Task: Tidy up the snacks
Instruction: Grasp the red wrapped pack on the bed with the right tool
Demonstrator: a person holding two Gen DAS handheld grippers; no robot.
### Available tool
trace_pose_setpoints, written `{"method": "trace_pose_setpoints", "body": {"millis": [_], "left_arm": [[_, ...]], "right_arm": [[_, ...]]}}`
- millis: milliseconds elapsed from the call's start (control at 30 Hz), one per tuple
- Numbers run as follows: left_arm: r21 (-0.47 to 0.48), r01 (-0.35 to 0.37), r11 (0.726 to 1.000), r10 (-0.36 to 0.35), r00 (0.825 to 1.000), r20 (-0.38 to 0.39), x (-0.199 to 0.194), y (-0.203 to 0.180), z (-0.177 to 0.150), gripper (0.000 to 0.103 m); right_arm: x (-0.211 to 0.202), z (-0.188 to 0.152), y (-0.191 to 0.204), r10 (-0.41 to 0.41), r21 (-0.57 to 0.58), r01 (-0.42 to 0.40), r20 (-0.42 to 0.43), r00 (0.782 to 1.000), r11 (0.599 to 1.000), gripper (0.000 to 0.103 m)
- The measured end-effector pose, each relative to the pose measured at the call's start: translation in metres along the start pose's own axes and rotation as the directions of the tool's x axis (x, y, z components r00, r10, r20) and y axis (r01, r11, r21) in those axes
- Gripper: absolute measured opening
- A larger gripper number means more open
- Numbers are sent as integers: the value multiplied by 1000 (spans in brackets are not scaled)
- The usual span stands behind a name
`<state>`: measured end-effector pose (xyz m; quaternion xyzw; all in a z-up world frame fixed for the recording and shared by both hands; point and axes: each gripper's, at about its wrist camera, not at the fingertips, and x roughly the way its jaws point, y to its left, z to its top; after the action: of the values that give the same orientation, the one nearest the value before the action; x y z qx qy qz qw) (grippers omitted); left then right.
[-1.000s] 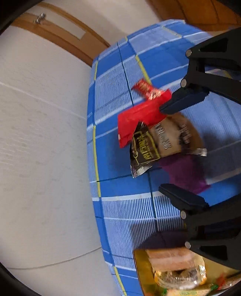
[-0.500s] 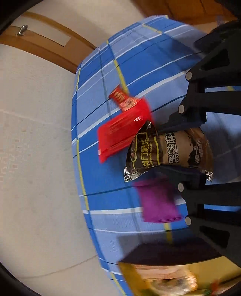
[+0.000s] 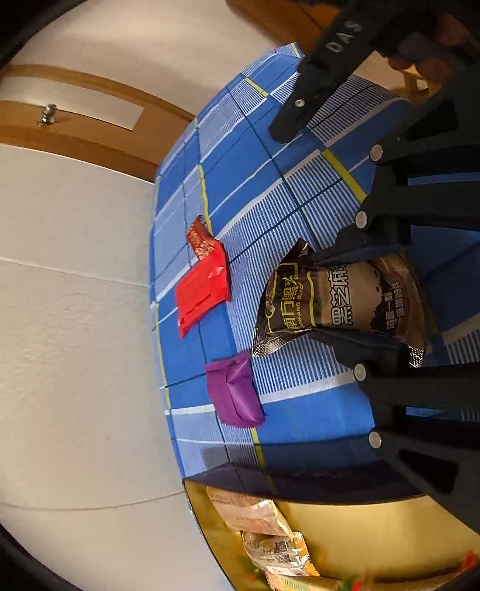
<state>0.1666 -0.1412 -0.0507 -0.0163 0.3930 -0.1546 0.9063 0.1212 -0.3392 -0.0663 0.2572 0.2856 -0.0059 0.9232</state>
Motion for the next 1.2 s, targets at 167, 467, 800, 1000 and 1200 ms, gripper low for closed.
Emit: {"method": "trace_pose_setpoints", "body": {"millis": [167, 467, 800, 1000, 1200], "left_arm": [[34, 7, 999, -10, 995, 97, -8, 3, -14, 32], [68, 20, 997, -30, 989, 147, -11, 1, -19, 32], [80, 36, 996, -48, 988, 146, -12, 1, -19, 32], [81, 44, 996, -56, 988, 145, -11, 3, -19, 32], [81, 43, 996, -54, 988, 145, -11, 3, -19, 32]], "right_arm": [[5, 1, 16, 25, -58, -26, -16, 1000, 998, 43], [75, 54, 92, -8, -403, -61, -166, 986, 913, 73], [167, 61, 129, -150, -514, -24, -296, 943, 858, 70], [171, 44, 125, -177, -570, -35, -312, 933, 821, 47], [142, 38, 107, -149, -539, -63, -342, 928, 840, 41]]}}
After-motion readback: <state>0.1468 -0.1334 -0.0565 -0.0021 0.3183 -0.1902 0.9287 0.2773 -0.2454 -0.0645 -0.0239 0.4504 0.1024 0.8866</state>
